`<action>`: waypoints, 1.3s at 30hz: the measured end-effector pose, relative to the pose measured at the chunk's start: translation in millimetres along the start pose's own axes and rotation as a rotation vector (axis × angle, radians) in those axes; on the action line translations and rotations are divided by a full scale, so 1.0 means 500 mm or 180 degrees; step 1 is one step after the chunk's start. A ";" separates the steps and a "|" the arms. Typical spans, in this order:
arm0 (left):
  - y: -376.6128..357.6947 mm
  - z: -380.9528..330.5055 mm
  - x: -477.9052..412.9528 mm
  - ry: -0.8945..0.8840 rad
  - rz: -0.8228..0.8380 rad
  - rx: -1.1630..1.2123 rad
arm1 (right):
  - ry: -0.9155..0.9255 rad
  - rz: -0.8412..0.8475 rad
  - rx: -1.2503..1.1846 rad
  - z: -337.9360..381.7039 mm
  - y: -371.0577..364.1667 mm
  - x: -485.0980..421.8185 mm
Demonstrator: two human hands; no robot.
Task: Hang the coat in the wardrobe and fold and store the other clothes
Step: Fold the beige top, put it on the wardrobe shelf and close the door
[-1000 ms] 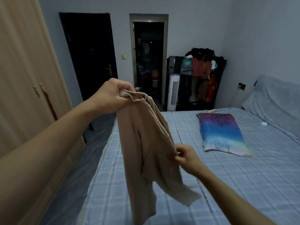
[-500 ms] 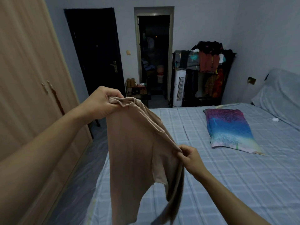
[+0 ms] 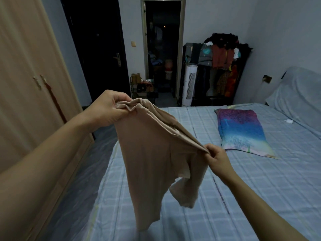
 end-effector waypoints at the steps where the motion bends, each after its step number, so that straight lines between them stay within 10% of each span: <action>1: -0.003 0.008 -0.003 0.0009 -0.0012 0.0016 | 0.0056 -0.0058 0.0006 0.004 0.010 -0.009; 26: -0.213 0.354 -0.459 0.0121 -0.0731 0.0009 | 0.0084 -0.0866 0.0938 -0.246 -0.027 -0.545; 39: -0.294 0.399 -0.193 0.0304 0.0122 -0.0126 | 0.0083 -0.0211 0.1125 -0.309 -0.020 -0.378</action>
Point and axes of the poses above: each hand's wrist, its own x-axis away from the middle knuckle, its own y-axis out of the back of the hand, z = x × y, the point moved 5 cm from there along -x, towards the middle knuckle, and after that the axes turned 6 degrees about -z, right-handed, at the moved point
